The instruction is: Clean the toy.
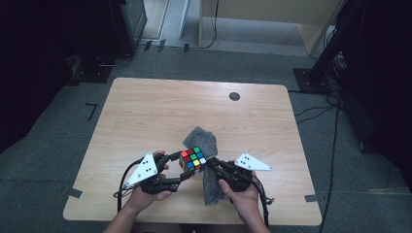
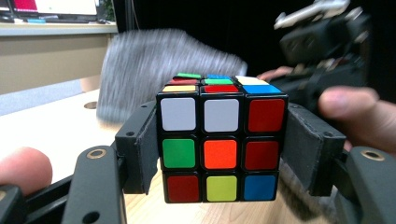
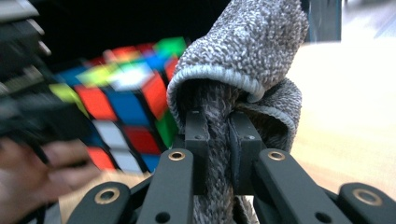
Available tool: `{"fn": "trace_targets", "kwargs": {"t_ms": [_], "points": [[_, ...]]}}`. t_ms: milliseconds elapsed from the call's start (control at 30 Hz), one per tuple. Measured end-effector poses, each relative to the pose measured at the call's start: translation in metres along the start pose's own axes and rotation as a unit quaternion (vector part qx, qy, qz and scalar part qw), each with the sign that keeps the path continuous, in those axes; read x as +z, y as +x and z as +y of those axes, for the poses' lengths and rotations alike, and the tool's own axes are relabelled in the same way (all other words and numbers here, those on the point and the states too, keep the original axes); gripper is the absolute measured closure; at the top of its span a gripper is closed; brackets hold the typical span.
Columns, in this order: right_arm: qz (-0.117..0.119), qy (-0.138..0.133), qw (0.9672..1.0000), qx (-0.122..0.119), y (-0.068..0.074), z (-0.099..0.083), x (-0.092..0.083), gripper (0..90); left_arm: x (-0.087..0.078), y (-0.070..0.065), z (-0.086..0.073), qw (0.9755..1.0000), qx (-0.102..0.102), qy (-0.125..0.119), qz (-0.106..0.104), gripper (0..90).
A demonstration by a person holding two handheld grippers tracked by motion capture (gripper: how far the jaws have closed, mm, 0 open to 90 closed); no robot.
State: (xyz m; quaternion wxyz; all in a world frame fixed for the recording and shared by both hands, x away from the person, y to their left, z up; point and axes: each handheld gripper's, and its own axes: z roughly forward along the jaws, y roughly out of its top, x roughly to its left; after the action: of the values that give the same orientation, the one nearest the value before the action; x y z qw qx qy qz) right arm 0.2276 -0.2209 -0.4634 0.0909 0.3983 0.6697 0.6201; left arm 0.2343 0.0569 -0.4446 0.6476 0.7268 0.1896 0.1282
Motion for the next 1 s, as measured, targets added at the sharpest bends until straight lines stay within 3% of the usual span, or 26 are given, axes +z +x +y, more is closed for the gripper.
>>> {"fn": "trace_targets", "kwargs": {"t_ms": [100,300,400,467,533,633,700,833,900,1000], "points": [[-0.002,0.008,1.0000,0.002,-0.001,-0.002,0.002,80.7,-0.001,0.001,0.000,0.9999,0.007,0.006,0.005,34.8],[0.007,-0.045,0.9990,0.004,0.005,0.014,-0.013,80.6,0.001,0.000,-0.002,0.9993,0.026,0.021,0.016,34.8],[0.004,-0.032,0.9995,-0.001,0.005,0.011,-0.010,80.6,0.000,-0.001,0.000,0.9994,0.026,0.017,0.016,34.8],[-0.002,-0.009,1.0000,0.001,0.003,0.006,-0.005,80.6,0.000,-0.001,0.000,0.9993,0.028,0.017,0.019,34.8],[-0.031,0.001,0.9994,-0.015,0.004,0.004,-0.004,80.6,0.000,0.000,-0.001,0.9988,0.033,0.025,0.026,34.8],[-0.055,-0.030,0.9979,-0.017,0.007,0.012,-0.013,80.3,0.006,0.000,-0.005,0.9952,0.059,0.059,0.053,34.8],[-0.059,-0.044,0.9965,-0.040,0.015,0.018,-0.017,80.3,0.011,-0.003,-0.010,0.9913,0.077,0.084,0.066,34.8],[-0.015,-0.035,0.9969,-0.069,0.036,0.021,-0.011,79.7,0.022,-0.013,-0.016,0.9852,0.107,0.115,0.069,34.8],[0.011,-0.014,0.9966,-0.080,0.047,0.018,-0.004,79.5,0.025,-0.018,-0.016,0.9841,0.117,0.116,0.067,34.8],[-0.001,0.004,0.9951,-0.098,0.050,0.014,0.001,79.4,0.024,-0.021,-0.014,0.9849,0.119,0.109,0.063,34.8]]}}
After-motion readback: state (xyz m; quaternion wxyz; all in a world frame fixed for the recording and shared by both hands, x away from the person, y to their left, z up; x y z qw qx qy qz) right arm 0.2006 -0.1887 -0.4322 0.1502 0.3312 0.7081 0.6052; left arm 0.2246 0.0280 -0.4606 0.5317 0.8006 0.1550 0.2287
